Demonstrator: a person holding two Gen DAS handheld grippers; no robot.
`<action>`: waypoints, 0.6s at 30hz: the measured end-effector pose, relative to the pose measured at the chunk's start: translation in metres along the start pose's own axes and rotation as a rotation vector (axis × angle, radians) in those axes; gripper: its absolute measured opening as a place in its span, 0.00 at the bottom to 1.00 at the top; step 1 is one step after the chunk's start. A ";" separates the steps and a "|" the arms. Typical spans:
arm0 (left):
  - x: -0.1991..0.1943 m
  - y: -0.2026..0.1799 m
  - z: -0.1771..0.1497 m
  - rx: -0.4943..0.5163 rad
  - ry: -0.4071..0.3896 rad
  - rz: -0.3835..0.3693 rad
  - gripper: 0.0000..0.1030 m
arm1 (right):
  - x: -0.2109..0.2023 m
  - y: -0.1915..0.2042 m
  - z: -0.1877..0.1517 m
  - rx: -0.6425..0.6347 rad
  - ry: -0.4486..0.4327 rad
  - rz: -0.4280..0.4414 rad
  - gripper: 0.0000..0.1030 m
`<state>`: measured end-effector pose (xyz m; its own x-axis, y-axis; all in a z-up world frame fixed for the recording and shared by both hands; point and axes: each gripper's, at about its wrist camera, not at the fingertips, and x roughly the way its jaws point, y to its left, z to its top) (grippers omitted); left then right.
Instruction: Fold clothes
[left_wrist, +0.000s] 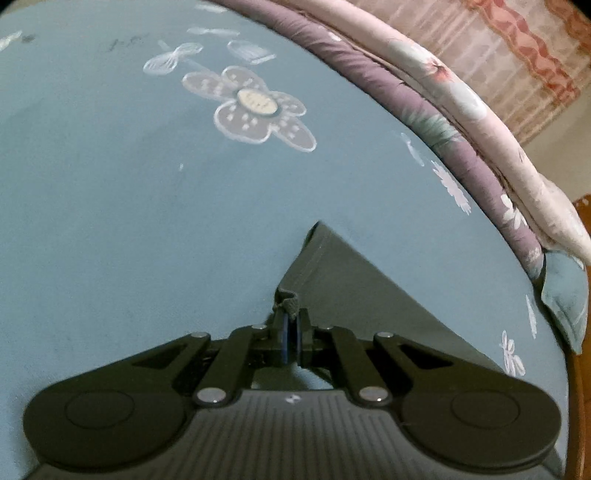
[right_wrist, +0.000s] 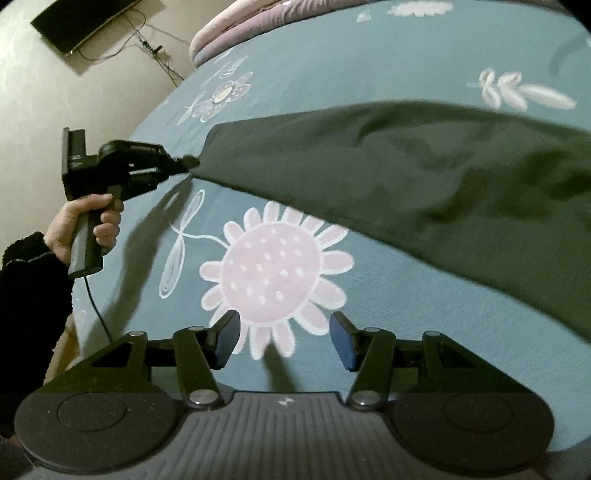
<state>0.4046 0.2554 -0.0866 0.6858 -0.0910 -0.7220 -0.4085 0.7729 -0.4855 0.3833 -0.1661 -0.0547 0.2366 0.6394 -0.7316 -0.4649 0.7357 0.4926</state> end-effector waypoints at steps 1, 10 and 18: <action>0.000 0.002 -0.001 -0.004 -0.003 -0.008 0.03 | -0.005 0.000 0.001 -0.007 -0.006 -0.013 0.58; 0.001 0.002 0.012 -0.005 -0.017 -0.025 0.03 | -0.068 -0.027 0.014 0.024 -0.116 -0.161 0.62; -0.003 -0.005 0.017 0.038 0.009 0.018 0.08 | -0.120 -0.044 0.014 -0.017 -0.184 -0.314 0.62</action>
<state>0.4142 0.2626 -0.0737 0.6732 -0.0825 -0.7349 -0.3971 0.7980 -0.4534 0.3868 -0.2722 0.0180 0.5187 0.4136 -0.7482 -0.3587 0.8997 0.2487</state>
